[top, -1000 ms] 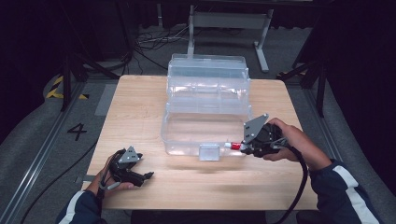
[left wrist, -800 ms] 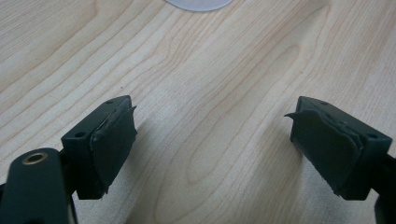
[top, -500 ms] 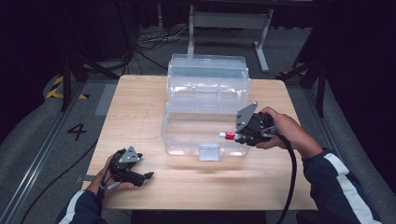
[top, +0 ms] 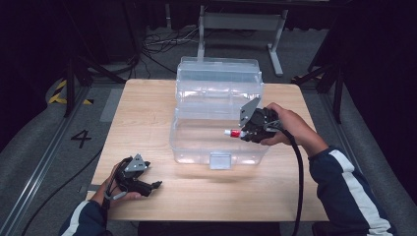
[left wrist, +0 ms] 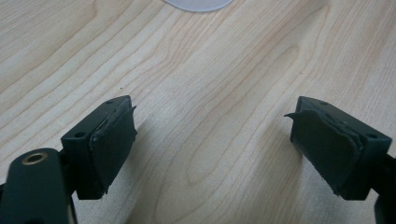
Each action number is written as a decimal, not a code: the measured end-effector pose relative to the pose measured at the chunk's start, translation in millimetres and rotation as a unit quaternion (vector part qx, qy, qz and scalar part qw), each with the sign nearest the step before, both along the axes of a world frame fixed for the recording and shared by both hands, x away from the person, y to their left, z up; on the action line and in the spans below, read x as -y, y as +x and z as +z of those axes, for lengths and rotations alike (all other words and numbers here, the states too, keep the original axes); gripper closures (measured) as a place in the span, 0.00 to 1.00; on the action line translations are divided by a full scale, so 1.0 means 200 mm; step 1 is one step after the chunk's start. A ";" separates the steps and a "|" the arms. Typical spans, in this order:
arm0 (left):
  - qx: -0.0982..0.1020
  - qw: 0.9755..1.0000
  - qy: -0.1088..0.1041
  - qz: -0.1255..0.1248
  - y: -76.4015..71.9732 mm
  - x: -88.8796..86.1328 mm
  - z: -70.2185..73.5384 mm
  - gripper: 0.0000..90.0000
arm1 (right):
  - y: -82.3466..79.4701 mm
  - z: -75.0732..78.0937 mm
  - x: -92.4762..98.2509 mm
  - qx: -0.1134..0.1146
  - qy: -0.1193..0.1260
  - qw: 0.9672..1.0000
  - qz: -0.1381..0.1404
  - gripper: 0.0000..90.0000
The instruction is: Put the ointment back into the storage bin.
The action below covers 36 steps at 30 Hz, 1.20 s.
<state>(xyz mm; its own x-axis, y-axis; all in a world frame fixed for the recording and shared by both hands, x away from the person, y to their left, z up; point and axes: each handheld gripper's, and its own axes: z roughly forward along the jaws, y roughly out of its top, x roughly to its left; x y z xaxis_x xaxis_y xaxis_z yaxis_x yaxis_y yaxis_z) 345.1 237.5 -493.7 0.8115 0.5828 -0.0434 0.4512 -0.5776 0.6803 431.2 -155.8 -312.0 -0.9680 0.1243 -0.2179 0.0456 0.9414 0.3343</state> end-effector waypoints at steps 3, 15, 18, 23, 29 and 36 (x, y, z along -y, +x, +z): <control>0.000 1.000 0.000 0.000 0.00 0.00 0.00 0.16 | 0.04 -0.01 -0.02 -0.002 -0.004 1.000 -0.002 0.78; 0.000 1.000 0.000 0.000 0.00 0.00 0.00 0.16 | 0.13 -0.07 -0.05 -0.014 -0.012 1.000 -0.011 0.78; 0.000 1.000 0.000 0.000 0.00 0.00 0.00 0.16 | 0.14 -0.09 -0.05 -0.018 -0.018 1.000 -0.014 0.78; 0.000 1.000 0.000 0.000 0.00 0.00 0.00 0.16 | 0.16 -0.14 -0.06 -0.028 -0.027 0.999 -0.008 0.78; 0.000 1.000 0.000 0.000 0.00 0.00 0.00 0.16 | 0.19 -0.20 -0.07 -0.035 -0.039 0.999 -0.009 0.78; 0.000 1.000 0.000 0.000 0.00 0.00 0.00 0.16 | 0.21 -0.26 -0.07 -0.044 -0.044 0.998 -0.010 0.78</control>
